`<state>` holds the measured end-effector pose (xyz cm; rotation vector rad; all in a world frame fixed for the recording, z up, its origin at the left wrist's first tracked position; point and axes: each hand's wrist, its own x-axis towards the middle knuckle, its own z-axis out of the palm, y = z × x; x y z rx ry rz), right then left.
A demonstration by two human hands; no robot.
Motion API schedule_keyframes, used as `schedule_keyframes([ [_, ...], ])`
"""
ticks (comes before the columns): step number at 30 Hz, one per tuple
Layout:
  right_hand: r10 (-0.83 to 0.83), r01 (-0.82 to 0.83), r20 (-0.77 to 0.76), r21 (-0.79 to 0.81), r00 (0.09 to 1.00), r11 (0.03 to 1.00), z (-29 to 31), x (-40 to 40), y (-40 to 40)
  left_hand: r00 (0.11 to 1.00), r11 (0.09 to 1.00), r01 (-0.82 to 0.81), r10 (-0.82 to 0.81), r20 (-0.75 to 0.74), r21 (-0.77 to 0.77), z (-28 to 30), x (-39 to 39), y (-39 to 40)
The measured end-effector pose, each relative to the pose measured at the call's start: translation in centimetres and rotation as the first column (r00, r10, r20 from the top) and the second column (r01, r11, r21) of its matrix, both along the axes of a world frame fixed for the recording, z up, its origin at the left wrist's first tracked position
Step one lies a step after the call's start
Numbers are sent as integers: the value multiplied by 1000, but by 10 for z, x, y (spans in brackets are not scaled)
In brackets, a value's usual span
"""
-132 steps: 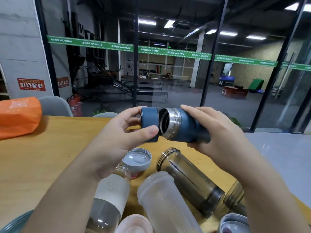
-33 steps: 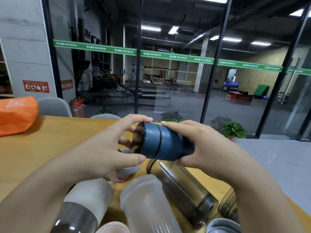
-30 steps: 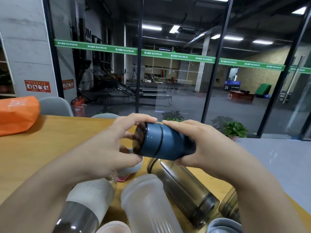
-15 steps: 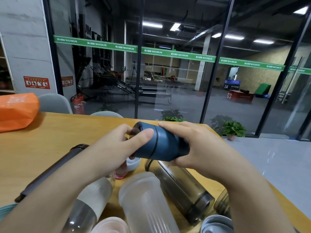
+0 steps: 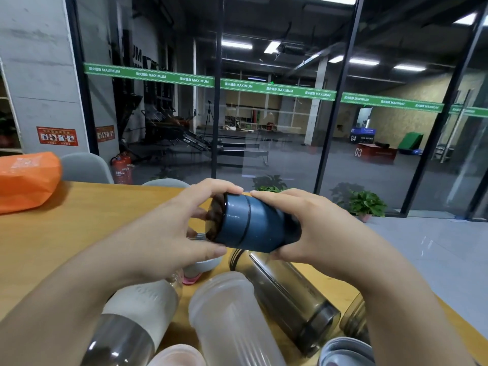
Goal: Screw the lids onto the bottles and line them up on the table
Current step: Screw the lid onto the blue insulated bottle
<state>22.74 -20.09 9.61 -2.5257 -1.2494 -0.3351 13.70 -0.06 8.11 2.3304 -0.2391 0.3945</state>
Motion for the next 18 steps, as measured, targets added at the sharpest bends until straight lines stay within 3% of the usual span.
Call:
schedule_keyframes([
  [7,-11,11,17,1,1000,1000,2,-6,-2,957,946,-287,274,-99,-150,-3,1,-11],
  [13,-7,7,29,-14,1000,1000,2,-10,3,962,925,-269,246,-117,-268,-4,7,-17],
  [18,20,-20,16,16,1000,1000,2,-13,5,978,952,-183,151,-144,-244,-4,5,-5],
])
